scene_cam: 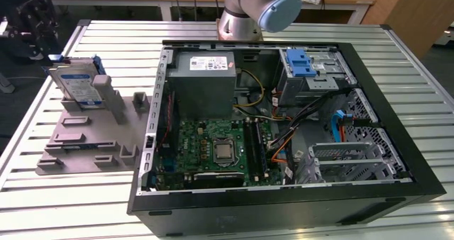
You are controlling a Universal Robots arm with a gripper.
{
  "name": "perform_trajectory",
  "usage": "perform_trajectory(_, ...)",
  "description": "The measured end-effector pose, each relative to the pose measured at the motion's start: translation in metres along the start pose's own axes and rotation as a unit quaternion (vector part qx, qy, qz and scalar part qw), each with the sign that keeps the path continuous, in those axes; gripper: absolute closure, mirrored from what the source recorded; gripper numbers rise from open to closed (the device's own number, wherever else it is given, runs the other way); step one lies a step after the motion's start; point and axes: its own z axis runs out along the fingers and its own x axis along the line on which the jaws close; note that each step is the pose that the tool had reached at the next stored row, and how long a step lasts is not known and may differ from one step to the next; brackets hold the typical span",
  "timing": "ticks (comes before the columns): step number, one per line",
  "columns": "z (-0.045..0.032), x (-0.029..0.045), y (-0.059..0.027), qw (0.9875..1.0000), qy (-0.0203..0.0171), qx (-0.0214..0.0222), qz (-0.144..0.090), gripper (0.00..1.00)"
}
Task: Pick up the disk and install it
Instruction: 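Pick up the disk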
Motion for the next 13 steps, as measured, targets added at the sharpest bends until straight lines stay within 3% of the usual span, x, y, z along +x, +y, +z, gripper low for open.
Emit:
perform_trajectory(8, 0.0084, -0.0021, 0.0044, 1.0000, -0.0003, 0.0052, 0.000, 0.47)
perform_trajectory(13, 0.0154, -0.0036, 0.0057, 1.0000, -0.0003, 0.0060, 0.000, 0.47)
